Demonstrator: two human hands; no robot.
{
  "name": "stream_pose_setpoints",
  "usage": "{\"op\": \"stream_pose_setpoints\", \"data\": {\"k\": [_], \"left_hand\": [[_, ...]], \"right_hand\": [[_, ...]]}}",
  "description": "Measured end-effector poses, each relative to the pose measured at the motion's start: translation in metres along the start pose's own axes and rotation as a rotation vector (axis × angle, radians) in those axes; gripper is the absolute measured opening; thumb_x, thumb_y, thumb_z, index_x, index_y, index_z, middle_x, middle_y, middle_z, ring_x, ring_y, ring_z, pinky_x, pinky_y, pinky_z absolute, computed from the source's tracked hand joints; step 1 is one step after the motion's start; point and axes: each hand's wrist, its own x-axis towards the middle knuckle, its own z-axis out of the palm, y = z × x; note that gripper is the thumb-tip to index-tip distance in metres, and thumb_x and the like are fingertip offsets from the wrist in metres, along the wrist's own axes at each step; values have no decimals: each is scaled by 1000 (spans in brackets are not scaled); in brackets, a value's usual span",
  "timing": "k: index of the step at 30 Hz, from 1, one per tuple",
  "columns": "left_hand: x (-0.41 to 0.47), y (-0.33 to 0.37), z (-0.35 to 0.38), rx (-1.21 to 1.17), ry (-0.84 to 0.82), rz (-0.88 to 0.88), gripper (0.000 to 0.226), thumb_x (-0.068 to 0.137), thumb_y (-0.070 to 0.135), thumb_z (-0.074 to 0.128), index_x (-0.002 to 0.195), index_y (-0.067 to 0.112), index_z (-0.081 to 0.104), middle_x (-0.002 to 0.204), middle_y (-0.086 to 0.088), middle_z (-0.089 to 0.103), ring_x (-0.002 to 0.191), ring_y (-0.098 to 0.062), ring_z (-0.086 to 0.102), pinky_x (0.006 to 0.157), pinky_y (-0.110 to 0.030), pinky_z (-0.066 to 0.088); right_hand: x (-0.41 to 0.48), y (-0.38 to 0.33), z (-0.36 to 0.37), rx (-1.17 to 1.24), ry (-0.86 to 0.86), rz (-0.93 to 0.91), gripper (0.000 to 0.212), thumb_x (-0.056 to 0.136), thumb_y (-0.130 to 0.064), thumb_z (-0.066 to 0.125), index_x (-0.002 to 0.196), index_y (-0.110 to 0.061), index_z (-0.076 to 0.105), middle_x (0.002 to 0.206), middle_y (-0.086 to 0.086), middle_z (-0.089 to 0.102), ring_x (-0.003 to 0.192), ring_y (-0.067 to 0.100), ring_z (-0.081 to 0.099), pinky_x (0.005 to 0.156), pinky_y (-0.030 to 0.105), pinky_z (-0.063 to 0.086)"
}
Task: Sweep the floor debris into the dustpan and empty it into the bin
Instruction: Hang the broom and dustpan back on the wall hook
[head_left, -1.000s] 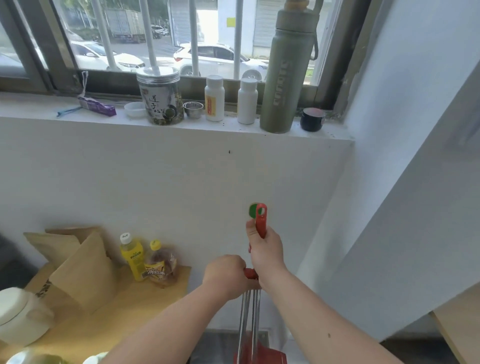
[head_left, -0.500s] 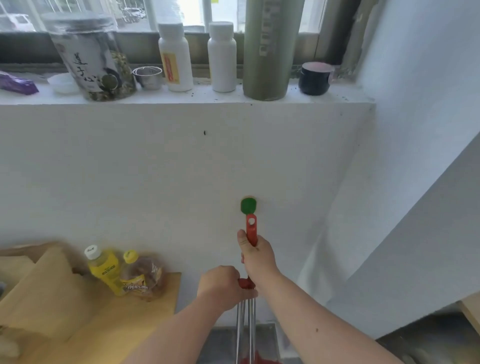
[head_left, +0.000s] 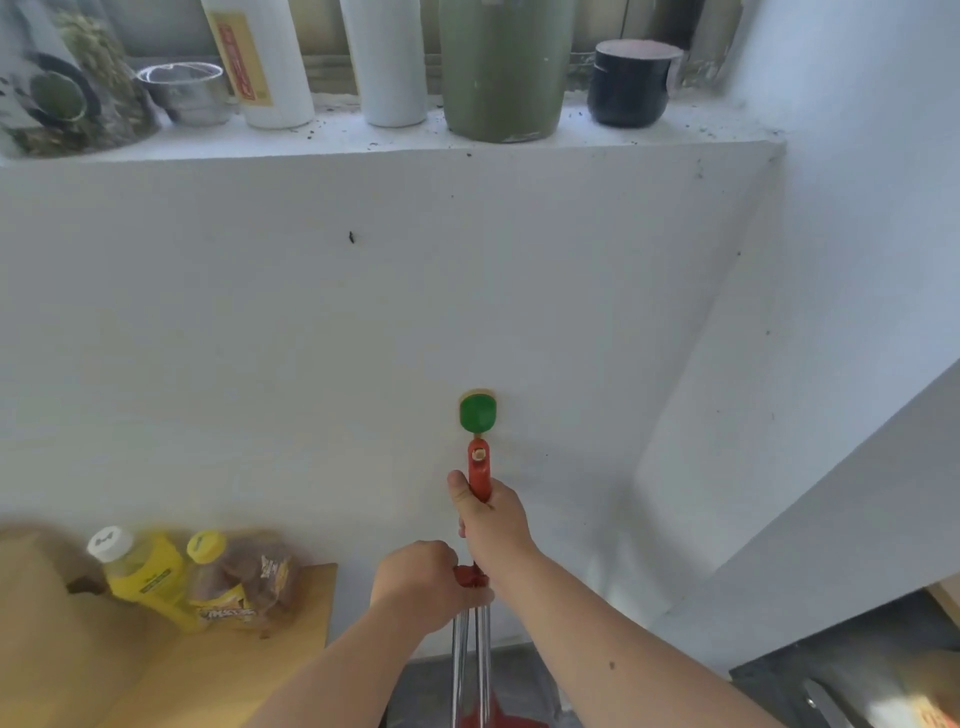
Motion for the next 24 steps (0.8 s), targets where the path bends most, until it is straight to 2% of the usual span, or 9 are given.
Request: {"op": "stream_pose_setpoints", "data": {"k": [3,9,13,15,17,20,22,24], "left_hand": [[9,-2,5,25,11,32,55,68,78,52,78,27,69,71,8,67,64,-9,61,61,-30,53],[18,0,7,44,63,63,49,76,70,44,79,27,68,69,9,65,65,-11,61,60,-30,45],[18,-1,11,115,133,102,52,78,73,37,82,32,68,73,11,65,76,-15,58,83,-36,39],[13,-1,11,138,168,100,48,79,72,39,87,35,67,79,12,62,84,-17,56,86,-37,37],[4,0,8,78,211,105,41,80,66,42,91,34,66,84,11,59,88,-17,54,86,-37,39],[-14,3,0,25,246,135,34,83,56,44,96,31,64,93,8,56,92,-18,54,86,-36,42],[-25,-1,-4,9,259,142,35,86,57,45,99,30,63,98,8,56,96,-17,55,87,-35,44],[-35,-7,-10,-19,271,121,37,86,60,47,105,32,62,103,9,58,100,-17,57,85,-34,44]], "right_hand": [[2,5,2,-28,8,-11,43,98,-51,55,75,-15,51,70,3,52,63,16,49,65,27,42],[8,6,1,-51,36,-37,44,95,-49,61,73,-12,52,68,7,51,63,17,48,63,28,40],[9,4,-1,-95,28,11,41,92,-50,62,73,-15,54,68,2,54,64,16,52,66,29,43],[6,5,-3,-163,19,42,37,92,-52,60,78,-18,56,71,-3,57,66,14,54,67,28,45],[-1,12,-6,-240,13,50,29,93,-52,59,93,-23,60,82,-6,62,73,11,60,71,27,50],[-15,20,-13,-300,42,65,31,93,-46,59,117,-26,61,100,-9,67,84,8,68,77,26,57],[-26,18,-19,-360,56,65,35,94,-40,58,126,-24,60,111,-5,68,87,9,69,73,23,57],[-38,14,-24,-393,52,57,41,97,-38,56,135,-23,55,129,0,64,96,10,64,64,13,47]]}}
